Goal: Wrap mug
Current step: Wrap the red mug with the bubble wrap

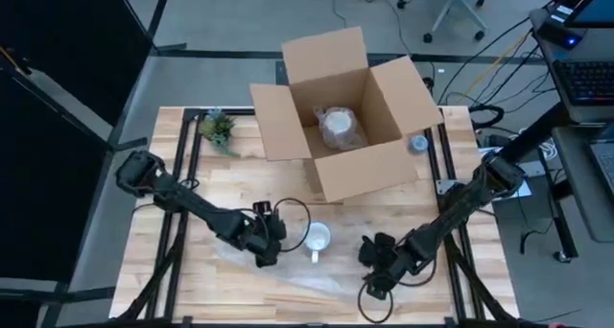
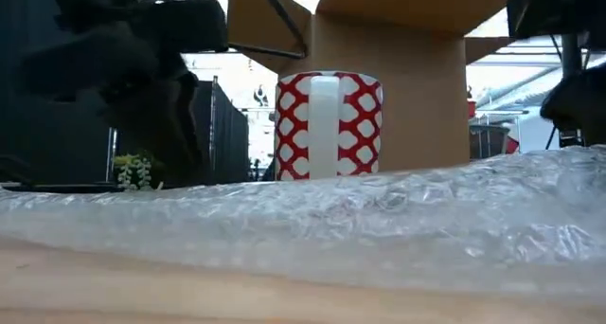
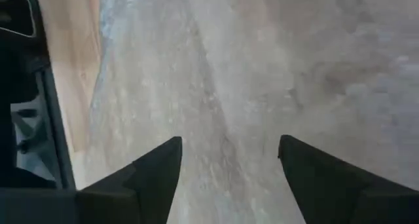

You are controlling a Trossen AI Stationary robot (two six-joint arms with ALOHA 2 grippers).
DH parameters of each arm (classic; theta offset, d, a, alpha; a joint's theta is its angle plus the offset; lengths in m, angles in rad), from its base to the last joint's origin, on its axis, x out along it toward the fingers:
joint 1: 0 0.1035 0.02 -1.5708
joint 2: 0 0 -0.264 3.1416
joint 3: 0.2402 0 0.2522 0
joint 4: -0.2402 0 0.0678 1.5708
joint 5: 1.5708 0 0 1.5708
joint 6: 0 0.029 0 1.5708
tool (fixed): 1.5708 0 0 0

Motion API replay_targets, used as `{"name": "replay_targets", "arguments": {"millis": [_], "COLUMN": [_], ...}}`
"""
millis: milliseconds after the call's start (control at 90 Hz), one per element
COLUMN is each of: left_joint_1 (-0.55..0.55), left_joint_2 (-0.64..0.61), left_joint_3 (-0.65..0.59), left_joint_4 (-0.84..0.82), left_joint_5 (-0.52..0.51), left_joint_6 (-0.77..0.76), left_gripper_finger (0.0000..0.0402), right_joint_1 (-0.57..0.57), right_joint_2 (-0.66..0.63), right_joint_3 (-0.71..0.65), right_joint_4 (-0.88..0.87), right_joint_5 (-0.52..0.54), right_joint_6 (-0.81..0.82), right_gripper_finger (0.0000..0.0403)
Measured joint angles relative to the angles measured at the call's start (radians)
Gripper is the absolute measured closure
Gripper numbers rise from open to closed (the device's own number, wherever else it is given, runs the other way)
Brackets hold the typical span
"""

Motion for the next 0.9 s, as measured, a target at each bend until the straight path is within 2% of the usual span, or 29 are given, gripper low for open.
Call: {"name": "replay_targets", "arguments": {"millis": [67, 189, 244, 489, 700, 900], "left_joint_1": [0.012, 0.039, 0.049, 0.066, 0.049, 0.011], "left_joint_2": [0.0, 0.001, 0.012, 0.055, 0.032, 0.027], "left_joint_3": [0.0, -0.002, -0.014, -0.051, -0.051, -0.051], "left_joint_4": [0.027, 0.066, 0.099, 0.155, 0.147, 0.144], "left_joint_5": [-0.001, -0.003, -0.004, 0.041, 0.198, 0.228], "left_joint_6": [0.016, 0.019, 0.02, 0.019, 0.006, -0.031], "left_gripper_finger": [0.0259, 0.0259, 0.0259, 0.0259, 0.0259, 0.0259], "right_joint_1": [-0.02, -0.046, -0.064, -0.165, -0.215, -0.241], "right_joint_2": [-0.03, -0.039, -0.022, 0.09, 0.166, 0.204], "right_joint_3": [0.0, 0.001, 0.001, 0.0, 0.0, 0.001], "right_joint_4": [0.011, 0.007, 0.005, 0.056, 0.059, 0.064], "right_joint_5": [0.095, 0.33, 0.385, 0.368, 0.343, 0.331], "right_joint_6": [-0.04, -0.145, -0.184, -0.282, -0.28, -0.255], "right_gripper_finger": [0.0161, 0.0161, 0.0161, 0.0161, 0.0161, 0.0161]}}
